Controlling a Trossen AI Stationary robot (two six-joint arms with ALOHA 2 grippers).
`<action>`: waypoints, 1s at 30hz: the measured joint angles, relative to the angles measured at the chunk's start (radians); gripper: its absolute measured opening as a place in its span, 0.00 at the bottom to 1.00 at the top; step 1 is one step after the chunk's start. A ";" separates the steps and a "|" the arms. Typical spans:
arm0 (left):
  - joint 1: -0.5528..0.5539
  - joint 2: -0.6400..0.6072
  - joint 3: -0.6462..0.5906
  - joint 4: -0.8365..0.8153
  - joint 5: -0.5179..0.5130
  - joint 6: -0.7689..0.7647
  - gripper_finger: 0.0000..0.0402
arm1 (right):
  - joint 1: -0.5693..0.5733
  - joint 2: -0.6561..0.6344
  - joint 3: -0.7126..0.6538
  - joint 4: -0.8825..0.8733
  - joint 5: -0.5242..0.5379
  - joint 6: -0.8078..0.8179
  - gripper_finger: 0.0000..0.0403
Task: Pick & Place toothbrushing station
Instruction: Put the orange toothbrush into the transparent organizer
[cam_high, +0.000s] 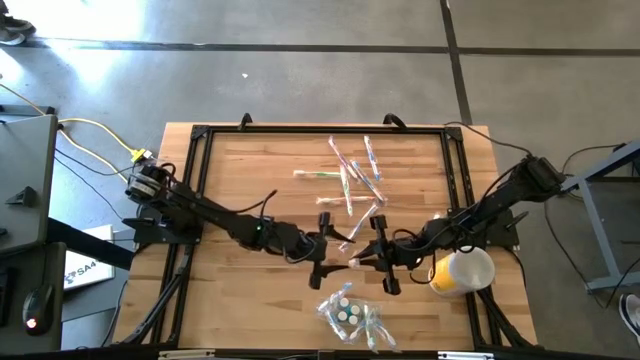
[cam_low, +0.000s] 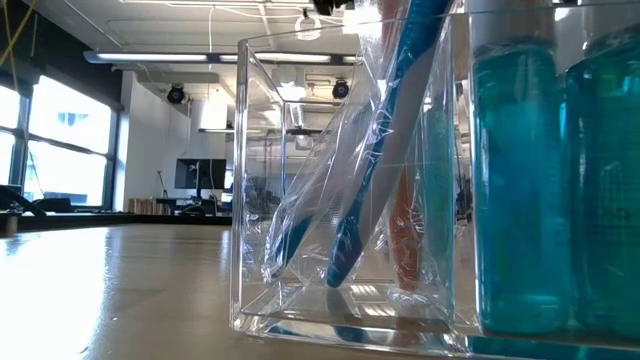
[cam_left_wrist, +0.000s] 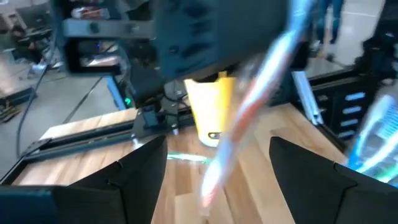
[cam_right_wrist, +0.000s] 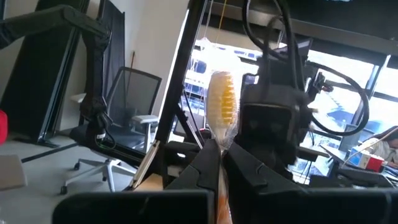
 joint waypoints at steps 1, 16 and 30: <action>-0.002 0.000 0.000 0.001 0.015 0.013 0.69 | 0.000 0.000 0.000 -0.001 0.000 0.000 0.01; -0.001 0.000 0.000 0.049 0.071 0.022 0.69 | -0.034 -0.001 0.000 -0.013 0.001 -0.007 0.01; -0.001 0.000 0.000 0.046 0.063 0.014 0.47 | -0.066 -0.001 0.000 -0.037 -0.015 -0.007 0.01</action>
